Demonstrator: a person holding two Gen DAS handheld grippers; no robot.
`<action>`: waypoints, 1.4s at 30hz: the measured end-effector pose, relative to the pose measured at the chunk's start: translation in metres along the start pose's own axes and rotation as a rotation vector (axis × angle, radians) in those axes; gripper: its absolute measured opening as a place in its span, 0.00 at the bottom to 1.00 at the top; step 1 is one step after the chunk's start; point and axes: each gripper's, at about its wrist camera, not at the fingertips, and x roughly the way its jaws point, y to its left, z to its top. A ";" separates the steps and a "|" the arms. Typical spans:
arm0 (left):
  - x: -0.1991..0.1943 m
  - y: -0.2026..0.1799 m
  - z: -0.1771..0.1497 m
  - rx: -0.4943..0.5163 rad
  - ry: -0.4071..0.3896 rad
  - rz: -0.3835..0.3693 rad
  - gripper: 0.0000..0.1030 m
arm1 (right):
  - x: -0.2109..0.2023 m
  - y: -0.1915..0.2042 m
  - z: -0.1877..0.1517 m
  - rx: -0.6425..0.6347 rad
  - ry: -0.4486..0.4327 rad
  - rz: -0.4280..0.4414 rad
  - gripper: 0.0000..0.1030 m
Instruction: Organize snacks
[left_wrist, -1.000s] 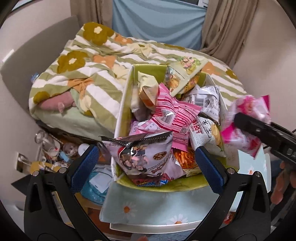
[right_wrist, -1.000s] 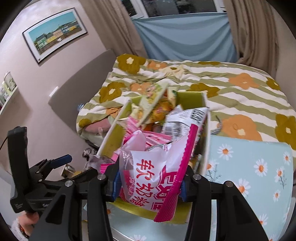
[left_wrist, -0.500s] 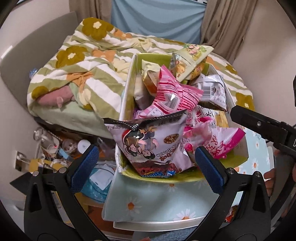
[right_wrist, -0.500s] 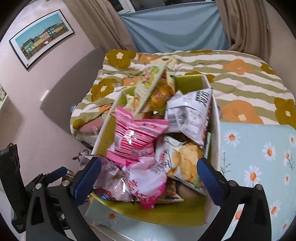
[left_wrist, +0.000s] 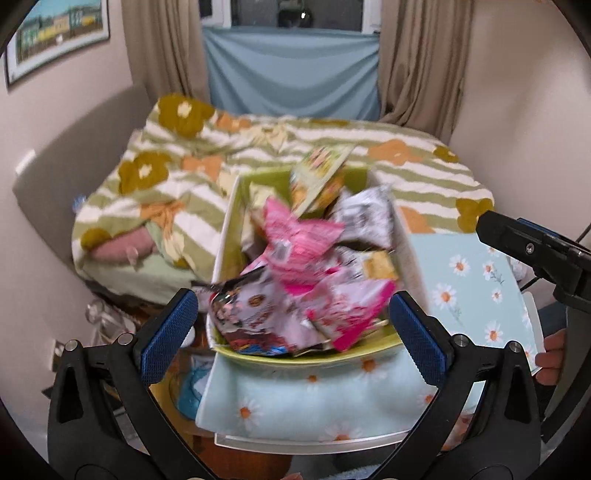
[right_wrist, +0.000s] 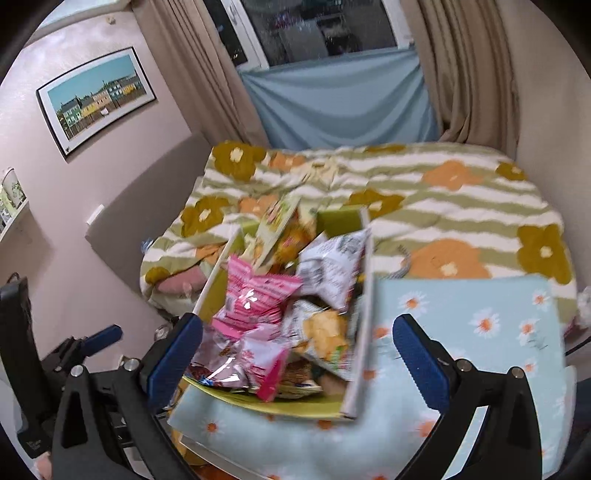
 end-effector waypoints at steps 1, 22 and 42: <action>-0.009 -0.008 0.001 0.009 -0.026 -0.001 1.00 | -0.010 -0.003 0.000 -0.007 -0.015 -0.015 1.00; -0.083 -0.083 -0.023 0.053 -0.227 -0.067 1.00 | -0.137 -0.068 -0.052 -0.047 -0.170 -0.368 1.00; -0.089 -0.090 -0.029 0.061 -0.239 -0.046 1.00 | -0.146 -0.069 -0.058 -0.038 -0.181 -0.370 1.00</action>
